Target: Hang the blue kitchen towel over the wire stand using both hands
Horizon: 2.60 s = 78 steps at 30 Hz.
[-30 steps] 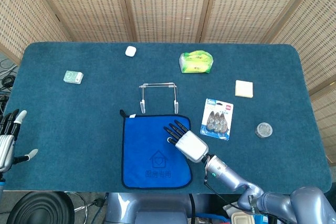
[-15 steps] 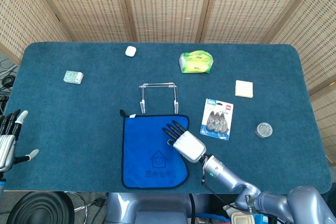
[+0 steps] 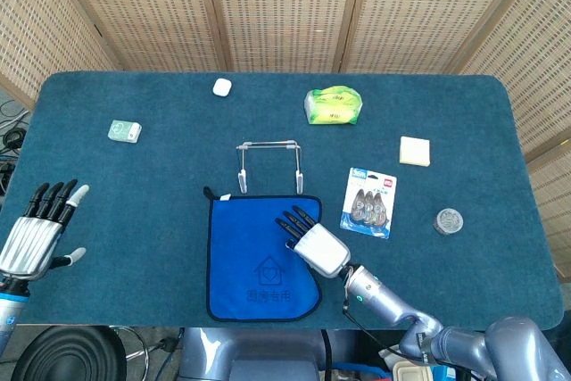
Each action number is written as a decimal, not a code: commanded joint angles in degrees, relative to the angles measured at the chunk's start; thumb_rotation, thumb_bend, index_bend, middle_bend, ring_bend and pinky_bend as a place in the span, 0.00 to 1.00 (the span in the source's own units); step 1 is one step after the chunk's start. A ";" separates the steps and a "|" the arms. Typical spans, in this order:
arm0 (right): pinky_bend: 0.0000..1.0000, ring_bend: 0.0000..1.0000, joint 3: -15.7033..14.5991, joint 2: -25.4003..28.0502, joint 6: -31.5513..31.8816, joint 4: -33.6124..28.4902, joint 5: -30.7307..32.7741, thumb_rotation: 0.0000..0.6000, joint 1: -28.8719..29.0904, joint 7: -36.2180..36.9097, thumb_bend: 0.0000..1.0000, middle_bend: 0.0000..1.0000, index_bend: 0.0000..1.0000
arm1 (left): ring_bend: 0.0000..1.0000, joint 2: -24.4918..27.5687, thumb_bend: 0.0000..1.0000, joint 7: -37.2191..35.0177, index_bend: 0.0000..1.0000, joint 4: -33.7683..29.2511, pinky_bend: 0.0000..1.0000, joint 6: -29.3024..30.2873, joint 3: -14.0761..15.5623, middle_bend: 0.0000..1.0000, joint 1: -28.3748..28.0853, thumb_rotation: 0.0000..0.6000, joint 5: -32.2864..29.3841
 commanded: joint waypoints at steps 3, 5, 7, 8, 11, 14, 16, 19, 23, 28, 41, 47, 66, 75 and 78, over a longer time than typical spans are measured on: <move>0.05 0.00 0.17 0.38 0.24 -0.82 0.22 1.00 0.01 -0.15 0.52 0.11 0.60 | 0.00 -11.51 0.00 -7.63 0.00 24.46 0.00 6.44 4.48 0.00 -10.08 1.00 19.05; 0.05 0.00 0.30 0.54 0.25 -1.24 0.48 1.00 -0.02 -0.16 0.52 0.11 0.61 | 0.00 -14.46 0.00 -8.53 0.00 29.10 0.00 7.06 5.09 0.00 -11.93 1.00 20.74; 0.05 0.00 0.37 0.67 0.28 -1.38 0.60 1.00 -0.01 -0.23 0.52 0.11 0.61 | 0.00 -16.56 0.00 -8.62 0.00 31.89 0.00 6.38 5.56 0.00 -12.99 1.00 21.06; 0.05 0.00 0.41 0.74 0.29 -1.37 0.65 1.00 0.00 -0.29 0.52 0.11 0.61 | 0.00 -17.56 0.00 -9.14 0.00 32.62 0.00 5.62 6.01 0.00 -13.61 1.00 21.23; 0.05 0.00 0.44 0.90 0.35 -1.40 0.77 1.00 -0.01 -0.11 0.52 0.11 0.61 | 0.00 -19.88 0.00 -10.34 0.00 34.83 0.00 5.30 6.85 0.00 -14.91 1.00 21.72; 0.05 0.00 0.46 1.06 0.41 -1.40 0.96 1.00 -0.04 0.44 0.52 0.11 0.61 | 0.00 -23.06 0.00 -11.93 0.00 38.57 0.00 7.02 7.54 0.00 -16.13 1.00 22.55; 0.05 0.00 0.46 1.10 0.54 -1.37 1.01 1.00 -0.07 0.74 0.52 0.11 0.61 | 0.00 -24.98 0.00 -13.68 0.00 40.85 0.00 8.36 7.80 0.00 -16.53 1.00 22.63; 0.05 0.00 0.41 1.14 0.80 -1.27 0.96 1.00 -0.11 1.18 0.52 0.11 0.61 | 0.00 -27.60 0.00 -16.06 0.00 44.27 0.00 10.27 8.10 0.00 -17.04 1.00 22.62; 0.05 0.00 0.39 1.30 1.20 -1.10 0.89 1.00 -0.17 1.54 0.52 0.11 0.61 | 0.00 -31.34 0.00 -19.23 0.00 49.17 0.00 11.51 8.69 0.00 -17.65 1.00 22.09; 0.05 0.00 0.54 1.41 1.61 -1.44 0.93 1.00 -0.15 2.17 0.54 0.11 0.61 | 0.00 -35.56 0.00 -21.71 0.00 54.54 0.00 11.33 9.34 0.00 -18.58 1.00 20.96; 0.05 0.00 0.65 1.55 1.53 -1.67 1.22 1.00 -0.04 2.22 0.54 0.11 0.61 | 0.00 -40.99 0.00 -24.79 0.01 59.77 0.00 10.15 10.79 0.00 -18.99 1.00 18.14; 0.05 0.00 0.86 1.35 1.48 -1.43 1.77 1.00 -0.16 2.68 0.54 0.11 0.61 | 0.00 -42.26 0.00 -26.40 0.02 60.94 0.00 9.15 11.64 0.00 -19.26 1.00 17.04; 0.05 0.00 0.26 1.05 2.01 -0.78 1.39 1.00 -0.31 3.96 0.54 0.11 0.62 | 0.00 -45.94 0.00 -27.24 0.07 63.07 0.00 7.40 12.80 0.00 -21.73 1.00 14.32; 0.05 0.00 0.26 1.18 2.25 -0.87 1.33 1.00 -0.33 4.30 0.54 0.11 0.62 | 0.00 -47.12 0.09 -27.60 0.10 63.97 0.00 7.01 13.54 0.00 -22.53 1.00 13.59; 0.05 0.00 0.24 1.20 2.26 -0.97 1.31 1.00 -0.32 4.37 0.54 0.11 0.62 | 0.00 -47.17 0.15 -27.62 0.12 64.09 0.00 6.72 13.60 0.00 -22.63 1.00 13.27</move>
